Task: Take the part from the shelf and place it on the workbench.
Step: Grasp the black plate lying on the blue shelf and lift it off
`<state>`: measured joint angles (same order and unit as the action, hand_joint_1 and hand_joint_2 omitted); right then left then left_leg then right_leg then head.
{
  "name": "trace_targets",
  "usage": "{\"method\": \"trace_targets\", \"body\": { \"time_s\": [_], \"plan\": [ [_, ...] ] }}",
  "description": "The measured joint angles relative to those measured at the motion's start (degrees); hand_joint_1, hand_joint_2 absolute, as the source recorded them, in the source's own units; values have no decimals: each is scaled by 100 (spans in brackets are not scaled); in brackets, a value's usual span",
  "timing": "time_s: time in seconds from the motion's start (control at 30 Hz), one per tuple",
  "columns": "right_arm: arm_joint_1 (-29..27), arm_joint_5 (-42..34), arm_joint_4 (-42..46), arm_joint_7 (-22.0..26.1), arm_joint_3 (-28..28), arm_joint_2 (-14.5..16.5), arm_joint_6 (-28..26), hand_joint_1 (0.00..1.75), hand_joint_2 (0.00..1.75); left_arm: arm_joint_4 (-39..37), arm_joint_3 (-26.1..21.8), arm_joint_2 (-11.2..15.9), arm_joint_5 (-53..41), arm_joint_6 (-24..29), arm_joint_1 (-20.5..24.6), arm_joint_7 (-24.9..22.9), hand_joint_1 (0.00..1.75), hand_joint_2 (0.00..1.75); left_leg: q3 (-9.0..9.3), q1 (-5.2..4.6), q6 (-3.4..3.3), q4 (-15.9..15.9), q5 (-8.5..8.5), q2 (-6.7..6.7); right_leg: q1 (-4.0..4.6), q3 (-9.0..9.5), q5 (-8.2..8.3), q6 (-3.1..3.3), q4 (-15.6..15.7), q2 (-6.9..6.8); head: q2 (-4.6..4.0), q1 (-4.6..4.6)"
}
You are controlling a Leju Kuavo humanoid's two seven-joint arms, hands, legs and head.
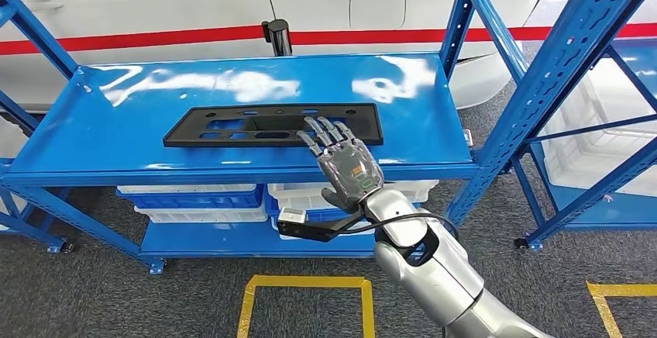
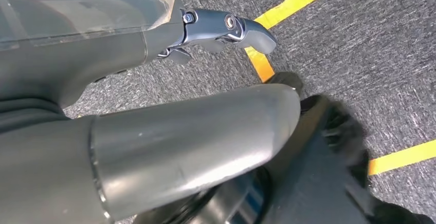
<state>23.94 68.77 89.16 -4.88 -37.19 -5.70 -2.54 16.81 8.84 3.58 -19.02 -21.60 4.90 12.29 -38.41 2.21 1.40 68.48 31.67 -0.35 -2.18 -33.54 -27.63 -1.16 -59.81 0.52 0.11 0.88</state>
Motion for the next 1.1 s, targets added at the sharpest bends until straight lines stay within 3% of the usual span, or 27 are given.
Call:
{"method": "trace_targets", "body": {
  "time_s": [0.07, 0.1, 0.17, 0.23, 0.33, 0.43, 0.47, 0.53, 0.6, 0.63, 0.7, 0.77, 0.9, 0.97, 1.03, 1.1],
  "plan": [
    [-40, 6, -1, 8, 0, 3, -3, 0, 175, 12, -2, -2, -27, 0, -2, -14, 0, 0, -367, -11, -41, 571, 125, 22, 57, 10, -21, 32, -1, -28, 0, -1],
    [-56, 7, -1, 11, -1, 5, -4, 0, 175, 15, -2, -2, -31, 0, -3, -17, 0, 0, -412, -30, -86, 570, 30, 22, 85, 23, -33, 48, -1, -37, 0, -1],
    [-69, 8, 0, 13, -1, 23, -7, 0, 175, 22, -10, -1, -40, 0, -4, -20, 0, 0, -178, -106, -231, -40, -390, 24, 127, 65, -56, 79, 2, -47, 0, 0],
    [-78, 9, 1, 14, 0, 52, -20, 0, 175, 26, -28, 13, -62, 0, 2, -21, 0, 0, 121, -202, -381, -697, -653, 77, 147, 100, -76, 90, 25, -53, 0, 3],
    [-142, 19, 18, 14, 1, 72, -48, 0, 175, 31, -47, 35, -128, 2, 3, -20, 0, 0, 240, -297, -468, -950, -663, 103, 133, 135, -92, 35, 95, -80, 0, -7],
    [-218, 51, 95, 11, 19, 73, -85, 0, 175, 40, -49, 32, -216, 7, -9, -13, 0, 0, 442, -274, -449, -1200, -733, 73, 162, 119, -177, -22, -13, -97, 0, -6],
    [-237, 64, 116, 10, 27, 68, -101, 0, 175, 44, -49, 21, -247, 7, -10, -10, 0, 0, 508, -259, -435, -1266, -753, 67, 166, -3, -272, -13, -263, -89, 0, -2],
    [-326, 81, 148, -2, 51, 40, -134, 0, 175, 46, -49, 7, -324, 8, -7, -11, 0, 0, 558, -265, -442, -1292, -739, 37, 162, -429, -494, 16, -1015, -72, 0, 4],
    [-489, 87, 194, -24, 86, -6, -162, 0, 175, 49, -46, 7, -403, 9, -6, -23, 0, 0, 583, -274, -447, -1280, -700, -14, 159, -749, -495, -21, -1392, -70, 0, 6],
    [-560, 94, 223, -33, 102, -25, -174, 0, 175, 51, -45, 7, -426, 9, -6, -28, 0, 0, 604, -276, -441, -1269, -673, -40, 159, -752, -361, -67, -1255, -70, 0, 4],
    [-653, 120, 291, -42, 128, -53, -201, 0, 175, 55, -45, 8, -456, 8, -4, -40, 0, 0, 657, -277, -411, -1227, -596, -74, 155, -487, 55, -151, -489, -71, 0, 7],
    [-703, 155, 349, -33, 140, -55, -224, 0, 175, 57, -46, 15, -481, 7, 4, -55, 0, 0, 685, -302, -365, -1174, -494, -87, 148, -220, 307, -116, 106, -68, 0, 5],
    [-749, 185, 392, -14, 148, -45, -232, 0, 175, 58, -47, 33, -498, 8, 19, -72, 0, 0, 697, -299, -290, -1151, -412, -80, 155, -146, 318, 46, 200, -56, 0, -4],
    [-756, 188, 415, -8, 148, -29, -234, 0, 175, 60, -46, 43, -503, -40, 31, -74, 0, 0, 651, -272, -219, -993, -306, -61, 128, -107, 304, 121, 219, -49, 0, -8],
    [-766, 188, 431, -7, 147, -11, -236, 0, 175, 60, -46, 52, -504, -100, 41, -75, 0, 0, 356, -229, -142, -407, -28, -29, 112, -60, 273, 184, 228, -49, 0, -15],
    [-788, 187, 432, -6, 145, -2, -236, 0, 175, 59, -47, 58, -504, -110, 41, -78, 0, 0, -100, -180, -80, 330, 222, -2, 114, -29, 234, 208, 226, -53, 0, -18]
  ]
}}
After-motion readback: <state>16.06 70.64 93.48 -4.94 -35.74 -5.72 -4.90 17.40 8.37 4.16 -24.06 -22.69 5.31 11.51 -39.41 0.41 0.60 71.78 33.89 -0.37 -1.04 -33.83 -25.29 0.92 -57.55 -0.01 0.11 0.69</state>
